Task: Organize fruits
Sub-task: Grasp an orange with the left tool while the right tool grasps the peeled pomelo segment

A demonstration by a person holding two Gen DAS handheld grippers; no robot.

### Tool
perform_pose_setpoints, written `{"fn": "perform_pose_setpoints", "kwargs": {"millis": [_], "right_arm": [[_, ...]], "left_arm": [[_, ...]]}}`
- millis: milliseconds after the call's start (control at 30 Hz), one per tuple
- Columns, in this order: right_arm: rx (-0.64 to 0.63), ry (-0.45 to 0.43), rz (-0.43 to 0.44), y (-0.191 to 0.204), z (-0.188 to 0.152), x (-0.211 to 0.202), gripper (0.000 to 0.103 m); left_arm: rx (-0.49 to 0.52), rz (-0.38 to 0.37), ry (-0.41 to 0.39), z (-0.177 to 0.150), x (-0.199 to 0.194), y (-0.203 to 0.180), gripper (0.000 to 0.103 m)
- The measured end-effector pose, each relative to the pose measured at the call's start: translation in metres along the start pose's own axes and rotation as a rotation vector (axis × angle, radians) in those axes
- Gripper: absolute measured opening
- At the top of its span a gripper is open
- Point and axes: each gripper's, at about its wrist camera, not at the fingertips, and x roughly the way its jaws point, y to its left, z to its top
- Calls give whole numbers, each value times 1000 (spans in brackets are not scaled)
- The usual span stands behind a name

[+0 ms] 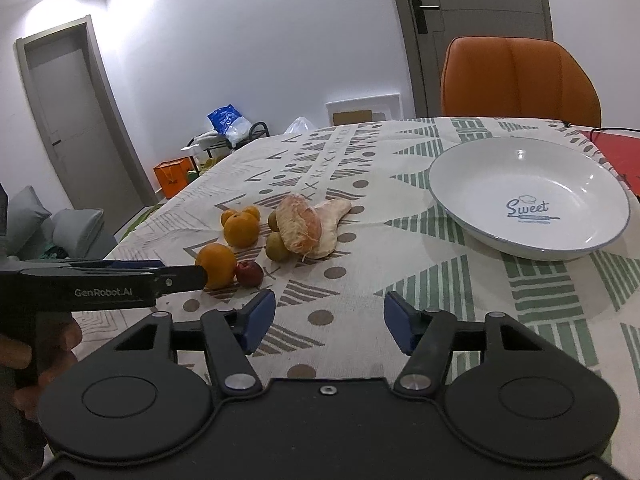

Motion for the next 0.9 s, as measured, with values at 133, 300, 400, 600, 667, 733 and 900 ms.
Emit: {"fn": "perform_pose_setpoints", "kwargs": {"millis": [133,300,400,600,667,733,900], "right_arm": [[-1,4,11,0,4,8,60],[-11,-1,26,5,14,19,60],[-14,-6,33,6,20,26,60],[-15,4,49,8,28,41,60],[-13,6,56,9,32,47,59],[-17,5,58,11,35,52,59],[-18,13,64,13,41,66,59]], "left_arm": [[-7,0,8,2,9,1,65],[-23,5,22,3,23,3,64],[-27,2,30,3,29,3,60],[-50,-9,28,4,36,6,49],[-69,-15,29,5,37,9,40],[-88,-15,30,7,36,13,40],[-94,10,21,10,35,20,40]]}}
